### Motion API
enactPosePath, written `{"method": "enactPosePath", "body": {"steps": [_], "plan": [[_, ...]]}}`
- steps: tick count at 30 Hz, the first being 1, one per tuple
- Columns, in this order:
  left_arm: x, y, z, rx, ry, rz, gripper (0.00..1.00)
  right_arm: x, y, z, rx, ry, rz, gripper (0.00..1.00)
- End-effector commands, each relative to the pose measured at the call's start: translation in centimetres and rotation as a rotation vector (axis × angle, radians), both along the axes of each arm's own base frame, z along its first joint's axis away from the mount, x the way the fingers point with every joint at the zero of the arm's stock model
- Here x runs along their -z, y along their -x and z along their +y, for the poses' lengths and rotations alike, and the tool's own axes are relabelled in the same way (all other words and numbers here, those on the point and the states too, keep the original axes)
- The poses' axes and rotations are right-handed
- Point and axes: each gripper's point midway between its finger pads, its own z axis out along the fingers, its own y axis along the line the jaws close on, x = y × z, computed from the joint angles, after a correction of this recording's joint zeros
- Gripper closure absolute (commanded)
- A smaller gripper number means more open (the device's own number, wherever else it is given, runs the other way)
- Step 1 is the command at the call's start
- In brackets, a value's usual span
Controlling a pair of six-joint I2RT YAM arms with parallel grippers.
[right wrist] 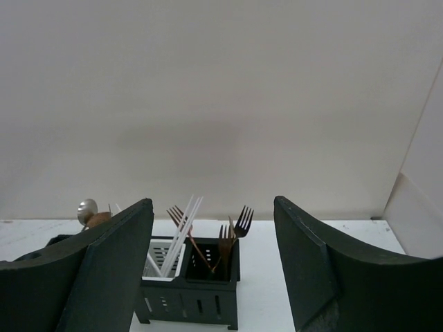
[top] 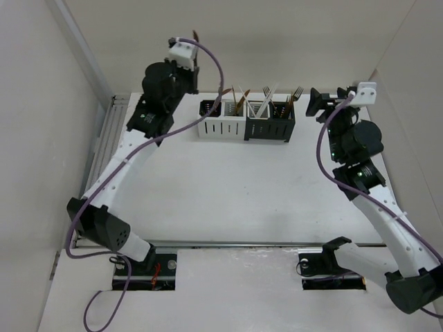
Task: Sort the eating utensils into containers
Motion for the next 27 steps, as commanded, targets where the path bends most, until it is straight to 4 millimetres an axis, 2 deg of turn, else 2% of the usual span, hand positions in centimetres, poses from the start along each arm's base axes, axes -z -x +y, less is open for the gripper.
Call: {"method": "enactPosePath", "body": {"steps": [1, 3, 4, 5, 6, 7, 8, 9, 10, 11, 13, 16, 18, 19, 21, 24, 25, 26, 27], "plan": [[0.0, -3.1, -5.8, 0.123, -0.051, -0.183, 1.00, -3.8, -0.1, 0.5, -0.017, -0.031, -0.112, 0.25], [0.0, -3.9, -8.0, 0.166, -0.002, -0.188, 1.00, -4.1, -0.5, 0.7, -0.017, -0.036, -0.124, 0.25], [1.5, -5.3, -8.8, 0.167, 0.015, -0.169, 1.00, -4.3, -0.6, 0.7, -0.017, -0.037, -0.125, 0.25], [1.9, -5.5, -9.9, 0.182, 0.043, -0.160, 1.00, -3.8, -1.2, 1.2, -0.025, -0.027, -0.111, 0.25], [2.1, -5.7, -10.8, 0.192, 0.065, -0.157, 1.00, -4.5, -1.0, 1.1, -0.025, -0.033, -0.125, 0.25], [2.6, -6.0, -11.3, 0.206, 0.092, -0.147, 1.00, -4.2, -1.4, 1.3, -0.030, -0.017, -0.117, 0.25], [3.7, -6.5, -12.4, 0.224, 0.105, -0.141, 1.00, -4.6, -1.3, 0.9, -0.016, -0.008, -0.126, 0.25], [3.5, -6.8, -12.9, 0.236, 0.120, -0.146, 1.00, -4.2, -1.8, 1.1, -0.016, -0.004, -0.114, 0.25], [3.8, -7.2, -13.2, 0.237, 0.144, -0.132, 1.00, -4.7, -1.6, 1.0, -0.016, -0.008, -0.124, 0.25], [5.1, -7.9, -13.7, 0.237, 0.154, -0.106, 1.00, -4.3, -2.0, 0.9, -0.002, 0.000, -0.112, 0.25], [5.1, -8.4, -14.2, 0.247, 0.167, -0.107, 1.00, -4.8, -1.9, 0.8, 0.002, 0.005, -0.122, 0.25], [7.3, -8.8, -14.8, 0.258, 0.192, -0.053, 1.00, -4.8, -1.9, 0.6, 0.014, 0.012, -0.121, 0.25], [10.0, -9.1, -15.1, 0.254, 0.195, 0.003, 1.00, -5.1, -1.5, 0.1, 0.028, 0.019, -0.130, 0.24], [10.5, -9.3, -14.9, 0.231, 0.216, 0.015, 1.00, -5.1, -1.5, 0.0, 0.032, 0.029, -0.130, 0.23], [13.3, -9.4, -14.5, 0.200, 0.209, 0.069, 1.00, -4.8, -1.5, -0.4, 0.045, 0.043, -0.122, 0.23], [15.5, -9.4, -14.3, 0.186, 0.192, 0.106, 1.00, -5.1, -0.9, -0.8, 0.059, 0.045, -0.127, 0.18], [16.0, -9.3, -14.3, 0.185, 0.188, 0.116, 0.94, -5.1, -0.9, -1.1, 0.071, 0.040, -0.124, 0.11], [16.5, -9.2, -14.2, 0.183, 0.181, 0.133, 0.65, -4.8, -0.9, -1.2, 0.079, 0.040, -0.114, 0.07], [16.8, -9.1, -14.2, 0.182, 0.176, 0.146, 0.51, -4.4, -1.0, -1.5, 0.094, 0.040, -0.096, 0.03]]}}
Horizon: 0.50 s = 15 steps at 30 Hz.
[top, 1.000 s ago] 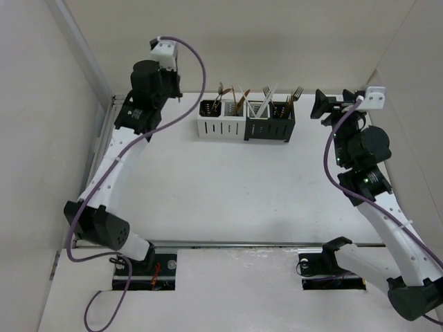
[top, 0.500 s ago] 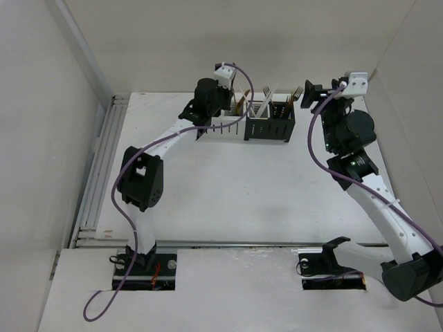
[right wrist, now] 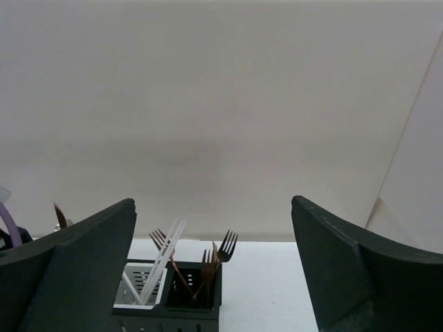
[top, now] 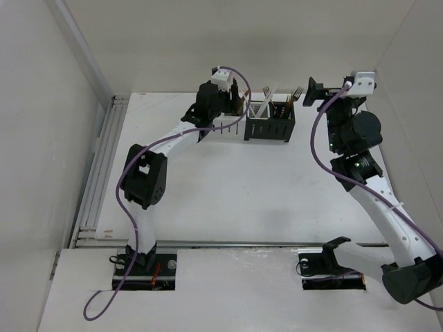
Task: Sort the eating utensils into containers
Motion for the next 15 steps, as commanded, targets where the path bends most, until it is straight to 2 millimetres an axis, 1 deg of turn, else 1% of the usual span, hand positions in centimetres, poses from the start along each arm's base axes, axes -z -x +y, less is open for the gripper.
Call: {"method": "enactPosePath", "body": {"steps": [1, 2, 3, 4, 5, 6, 7, 8, 9, 10, 11, 12, 13, 14, 15], "plan": [[-2.3, 0.3, -0.1, -0.010, 0.045, -0.030, 0.41, -2.7, 1.3, -2.0, 0.065, -0.030, -0.062, 0.00], [-2.7, 0.3, 0.4, -0.034, 0.042, -0.032, 0.33, -2.4, 1.3, -2.2, 0.076, -0.031, -0.051, 0.00], [-3.9, 0.0, 0.6, -0.051, 0.049, -0.049, 0.23, -2.3, 1.3, -2.6, 0.099, -0.040, -0.047, 0.00], [-5.5, 0.0, 1.0, -0.073, 0.057, -0.068, 0.20, -2.3, 1.4, -2.6, 0.099, -0.035, -0.034, 0.00], [-6.5, 0.2, 1.6, -0.095, 0.035, -0.066, 0.18, -1.8, 0.8, -3.0, 0.120, -0.028, -0.011, 0.00], [-7.3, -0.2, 2.6, -0.146, 0.016, -0.073, 0.16, -1.8, 0.9, -3.3, 0.136, -0.029, 0.003, 0.00], [-11.4, -0.3, 3.4, -0.185, 0.030, -0.132, 0.15, -1.3, 0.4, -4.0, 0.163, -0.024, 0.047, 0.00], [-12.5, -0.4, 4.3, -0.228, 0.010, -0.142, 0.15, -0.4, -0.4, -4.3, 0.181, -0.008, 0.091, 0.00], [-15.7, 0.0, 6.9, -0.337, -0.018, -0.182, 0.15, 0.3, -0.8, -5.6, 0.225, -0.027, 0.126, 0.00], [-16.8, 0.0, 9.1, -0.412, -0.030, -0.196, 0.14, 1.1, -1.4, -6.2, 0.243, -0.028, 0.167, 0.00], [-17.3, 0.0, 11.2, -0.487, -0.036, -0.194, 0.14, 2.0, -1.6, -7.1, 0.269, -0.020, 0.236, 0.00], [-18.6, 0.4, 15.3, -0.589, -0.045, -0.192, 0.13, 3.8, -3.0, -7.3, 0.263, -0.030, 0.304, 0.00], [-18.7, 0.7, 18.4, -0.695, -0.045, -0.173, 0.13, 4.9, -3.8, -7.2, 0.225, -0.029, 0.357, 0.00], [-18.0, 1.0, 20.6, -0.747, -0.058, -0.139, 0.13, 5.8, -3.8, -8.8, 0.250, -0.043, 0.435, 0.00], [-17.3, 1.4, 22.7, -0.784, -0.066, -0.101, 0.13, 7.7, -5.0, -9.1, 0.253, -0.056, 0.506, 0.00]]}}
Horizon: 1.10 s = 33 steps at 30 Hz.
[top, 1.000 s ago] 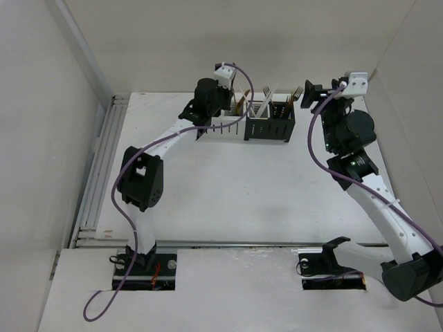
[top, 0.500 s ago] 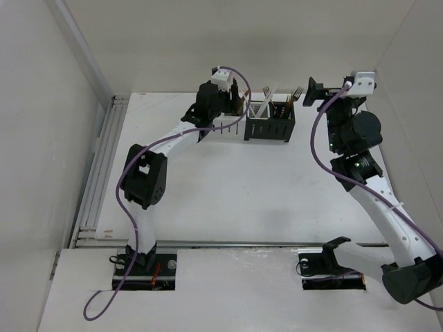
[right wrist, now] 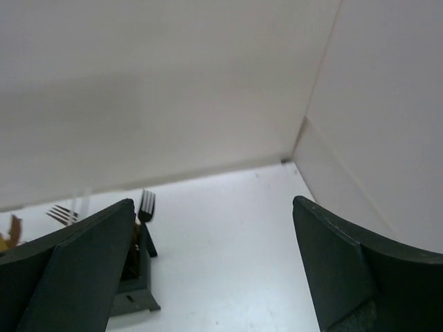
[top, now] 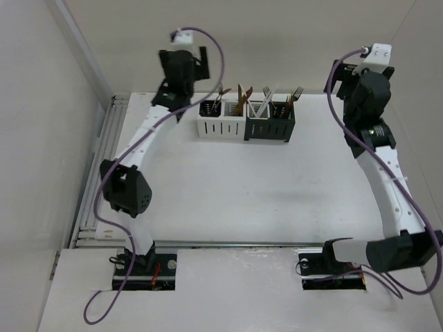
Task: Sort the eating utensils into containers
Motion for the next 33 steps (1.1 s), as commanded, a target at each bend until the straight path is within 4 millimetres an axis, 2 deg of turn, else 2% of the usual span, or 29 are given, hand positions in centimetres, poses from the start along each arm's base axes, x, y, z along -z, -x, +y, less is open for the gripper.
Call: {"method": "enactPosePath", "body": {"steps": [1, 2, 3, 4, 5, 6, 7, 8, 9, 10, 11, 12, 13, 15, 17, 21, 23, 25, 26, 28, 31, 33], "plan": [[-4.1, 3.9, 15.7, -0.404, 0.003, 0.043, 0.13, 6.0, -1.3, -1.7, 0.020, -0.117, 0.259, 0.00], [-1.7, 4.6, 17.8, -0.447, 0.028, 0.109, 0.12, 6.0, -1.3, -3.2, 0.061, -0.151, 0.268, 0.00], [0.0, 5.6, 19.9, -0.495, 0.033, 0.162, 0.12, 7.6, -1.1, -3.9, 0.089, -0.179, 0.320, 0.00], [1.2, 7.7, 23.8, -0.569, 0.040, 0.225, 0.12, 8.2, -1.2, -4.7, 0.119, -0.231, 0.322, 0.00], [2.6, 8.8, 25.1, -0.583, 0.048, 0.270, 0.10, 8.2, -1.3, -5.0, 0.110, -0.259, 0.317, 0.00], [6.6, 10.4, 26.5, -0.603, 0.028, 0.373, 0.10, 9.6, -1.3, -6.8, 0.141, -0.287, 0.327, 0.00], [8.1, 11.6, 27.4, -0.612, 0.018, 0.422, 0.07, 9.7, -1.1, -7.3, 0.147, -0.309, 0.316, 0.00], [8.6, 13.7, 29.1, -0.653, 0.019, 0.450, 0.06, 10.4, -1.0, -7.9, 0.166, -0.335, 0.315, 0.00], [11.9, 15.5, 29.5, -0.666, 0.002, 0.529, 0.06, 10.8, -0.9, -8.6, 0.214, -0.340, 0.309, 0.00], [12.9, 16.8, 29.9, -0.686, -0.007, 0.552, 0.06, 11.3, -0.7, -8.9, 0.238, -0.345, 0.314, 0.00], [12.3, 17.9, 29.8, -0.690, 0.010, 0.517, 0.06, 11.6, -0.4, -9.2, 0.264, -0.361, 0.318, 0.00], [12.6, 18.8, 30.2, -0.703, 0.016, 0.507, 0.06, 11.9, 0.0, -9.7, 0.303, -0.366, 0.323, 0.00], [14.2, 19.9, 29.9, -0.699, 0.025, 0.527, 0.06, 12.4, 0.4, -9.8, 0.320, -0.375, 0.341, 0.00], [13.2, 20.4, 29.4, -0.678, 0.087, 0.470, 0.05, 12.1, 0.8, -9.9, 0.336, -0.398, 0.325, 0.00], [12.7, 20.0, 28.5, -0.574, 0.106, 0.454, 0.05, 11.6, 1.0, -9.8, 0.335, -0.407, 0.309, 0.00], [11.7, 20.4, 29.5, -0.612, 0.084, 0.429, 0.03, 11.0, 1.9, -9.7, 0.327, -0.417, 0.259, 0.00], [11.4, 20.5, 29.5, -0.611, 0.085, 0.420, 0.03, 11.6, 2.3, -9.5, 0.319, -0.419, 0.267, 0.00], [11.2, 20.9, 29.4, -0.611, 0.087, 0.404, 0.03, 10.9, 2.6, -9.2, 0.299, -0.423, 0.243, 0.00], [11.7, 20.8, 29.0, -0.590, 0.093, 0.417, 0.03, 11.4, 2.5, -8.9, 0.286, -0.425, 0.257, 0.00], [12.5, 21.1, 28.8, -0.575, 0.097, 0.428, 0.03, 11.0, 3.0, -8.6, 0.270, -0.428, 0.244, 0.00], [12.7, 21.2, 28.3, -0.552, 0.106, 0.432, 0.03, 11.0, 3.3, -8.4, 0.256, -0.431, 0.246, 0.00], [12.8, 21.0, 27.8, -0.523, 0.116, 0.435, 0.03, 10.2, 3.7, -7.7, 0.211, -0.428, 0.226, 0.00]]}}
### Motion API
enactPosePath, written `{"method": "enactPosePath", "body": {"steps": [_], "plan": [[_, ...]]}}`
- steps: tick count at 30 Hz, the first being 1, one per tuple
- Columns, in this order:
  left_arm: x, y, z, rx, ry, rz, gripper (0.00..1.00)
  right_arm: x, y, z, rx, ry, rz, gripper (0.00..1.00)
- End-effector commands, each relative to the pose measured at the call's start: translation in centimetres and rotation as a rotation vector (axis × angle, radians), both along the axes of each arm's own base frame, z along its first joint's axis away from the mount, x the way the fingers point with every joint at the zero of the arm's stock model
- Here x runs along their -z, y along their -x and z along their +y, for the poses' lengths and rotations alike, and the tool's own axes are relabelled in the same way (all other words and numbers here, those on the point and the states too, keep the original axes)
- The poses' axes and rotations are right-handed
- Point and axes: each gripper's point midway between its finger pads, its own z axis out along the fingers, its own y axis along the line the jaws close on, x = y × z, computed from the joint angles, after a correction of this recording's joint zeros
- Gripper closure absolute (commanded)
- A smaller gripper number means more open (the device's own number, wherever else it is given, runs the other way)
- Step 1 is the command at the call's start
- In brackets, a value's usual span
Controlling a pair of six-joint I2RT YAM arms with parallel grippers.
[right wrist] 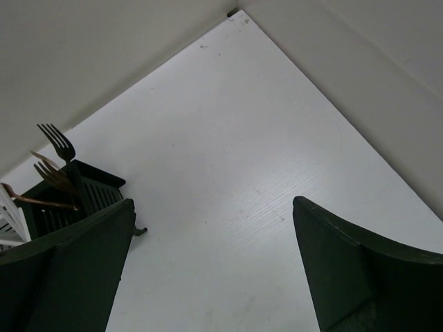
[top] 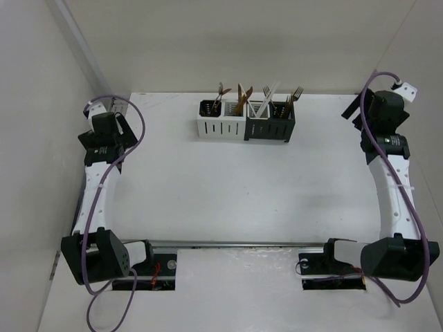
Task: Sort the eating utensils into containers
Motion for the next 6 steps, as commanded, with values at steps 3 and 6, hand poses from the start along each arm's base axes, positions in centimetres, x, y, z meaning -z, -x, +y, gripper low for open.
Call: {"method": "enactPosePath", "body": {"steps": [3, 6], "plan": [[-1.4, -0.2, -1.0, 0.054, 0.021, -0.064, 0.03, -3.3, 0.7, 1.3, -0.065, 0.002, -0.133, 0.00], [-1.4, -0.1, -1.0, 0.049, 0.027, -0.075, 0.03, -5.0, 1.7, 1.6, -0.079, 0.014, -0.241, 0.00]]}}
